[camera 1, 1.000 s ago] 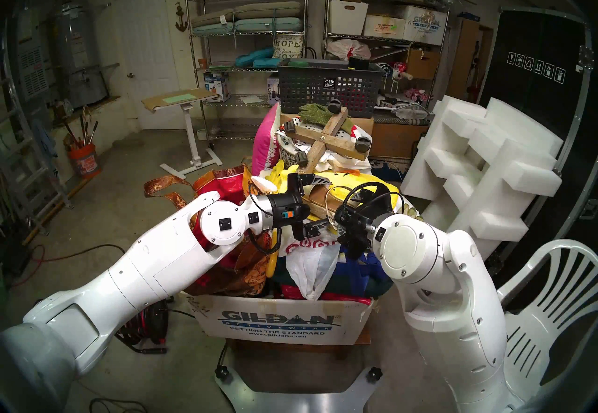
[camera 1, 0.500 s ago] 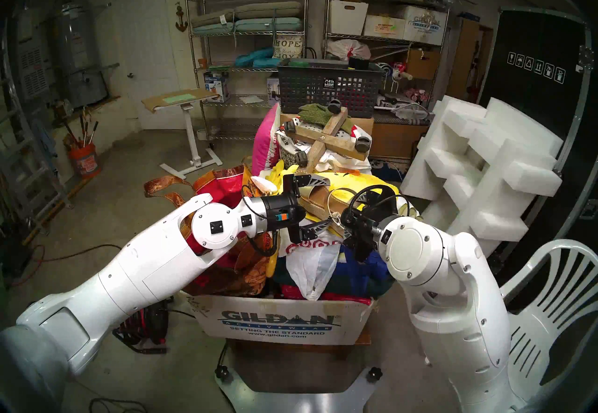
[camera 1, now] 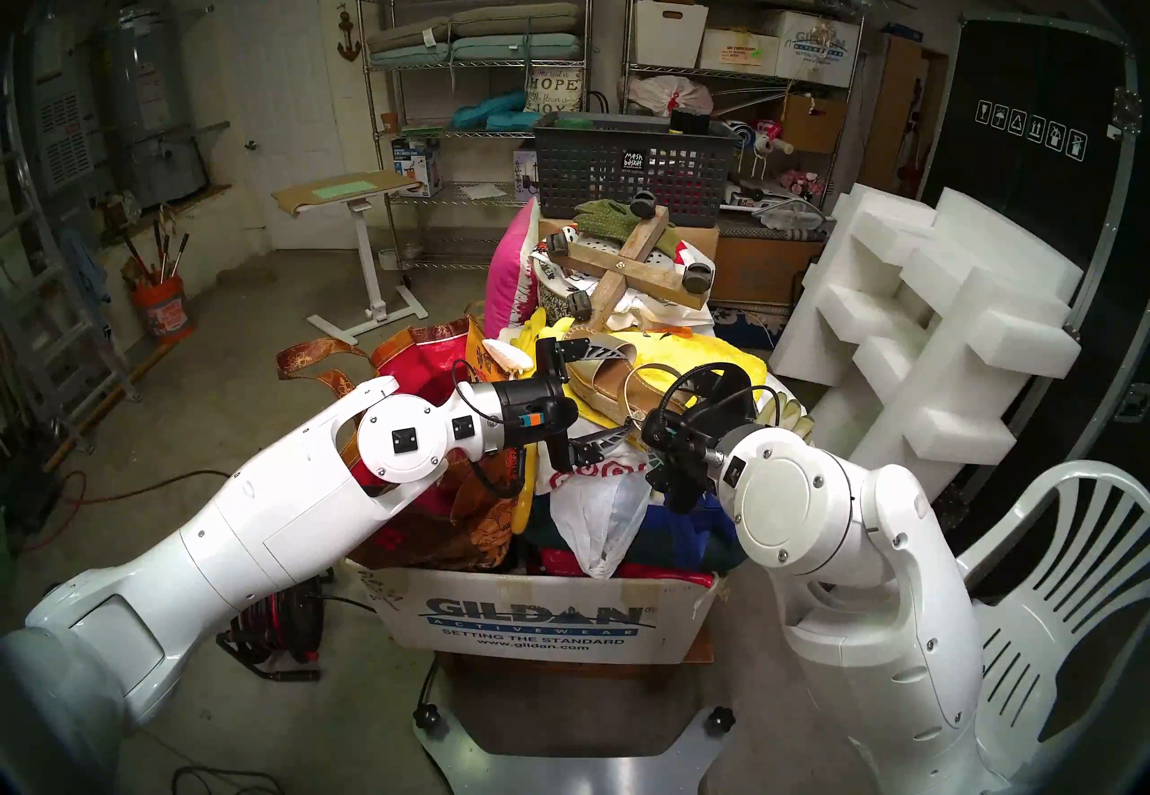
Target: Unbuckle a shoe
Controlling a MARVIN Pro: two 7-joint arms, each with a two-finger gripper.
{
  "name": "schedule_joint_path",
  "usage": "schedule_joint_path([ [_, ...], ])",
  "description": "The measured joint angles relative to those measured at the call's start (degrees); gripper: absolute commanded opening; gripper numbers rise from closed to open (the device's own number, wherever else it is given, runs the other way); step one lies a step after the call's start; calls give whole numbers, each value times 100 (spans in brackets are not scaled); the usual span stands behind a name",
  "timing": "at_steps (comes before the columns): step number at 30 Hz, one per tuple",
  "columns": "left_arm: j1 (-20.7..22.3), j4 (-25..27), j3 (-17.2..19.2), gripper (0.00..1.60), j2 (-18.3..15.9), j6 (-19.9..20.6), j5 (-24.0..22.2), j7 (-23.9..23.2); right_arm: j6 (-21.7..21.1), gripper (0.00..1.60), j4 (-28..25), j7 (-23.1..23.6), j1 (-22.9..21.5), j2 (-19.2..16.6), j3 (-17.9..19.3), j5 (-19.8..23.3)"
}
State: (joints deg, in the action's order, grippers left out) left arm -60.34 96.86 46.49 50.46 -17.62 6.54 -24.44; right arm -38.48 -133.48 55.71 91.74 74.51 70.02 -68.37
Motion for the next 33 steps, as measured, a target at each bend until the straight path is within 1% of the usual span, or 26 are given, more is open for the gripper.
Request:
schedule_joint_path([
  [3,34,-44,-29,139,6,-118,102,-23,-25,145,0,-2,-20,20,-4,-22],
  [5,57,-76,-48,123,12,-202,172,-38,-45,144,1,-4,-39,34,-7,-37],
  [6,68,-90,-57,123,14,-244,201,-46,-56,144,2,-5,-49,42,-8,-46],
  [9,96,-122,-85,130,24,-376,308,-62,-86,142,11,-6,-90,66,-9,-65],
  [14,110,-132,-108,129,36,-531,422,-58,-116,141,35,-4,-167,93,12,-83],
  [17,111,-128,-109,114,36,-593,466,-51,-129,141,50,4,-215,106,42,-89],
  [20,111,-122,-109,114,36,-642,506,-46,-143,137,68,13,-266,124,74,-90],
  [22,110,-120,-108,115,35,-675,529,-40,-157,140,82,31,-304,141,100,-75],
  [25,105,-114,-98,113,30,-705,554,-21,-183,142,101,76,-350,165,129,-29],
  [26,102,-113,-93,109,26,-713,564,-10,-192,141,107,99,-364,172,138,-15],
  [27,98,-111,-88,89,22,-719,573,0,-199,141,113,123,-377,177,145,-4],
  [28,93,-108,-82,78,15,-725,585,13,-208,142,120,149,-392,182,152,7],
  [33,65,-81,-48,76,-45,-743,658,86,-243,143,158,271,-463,198,171,37],
])
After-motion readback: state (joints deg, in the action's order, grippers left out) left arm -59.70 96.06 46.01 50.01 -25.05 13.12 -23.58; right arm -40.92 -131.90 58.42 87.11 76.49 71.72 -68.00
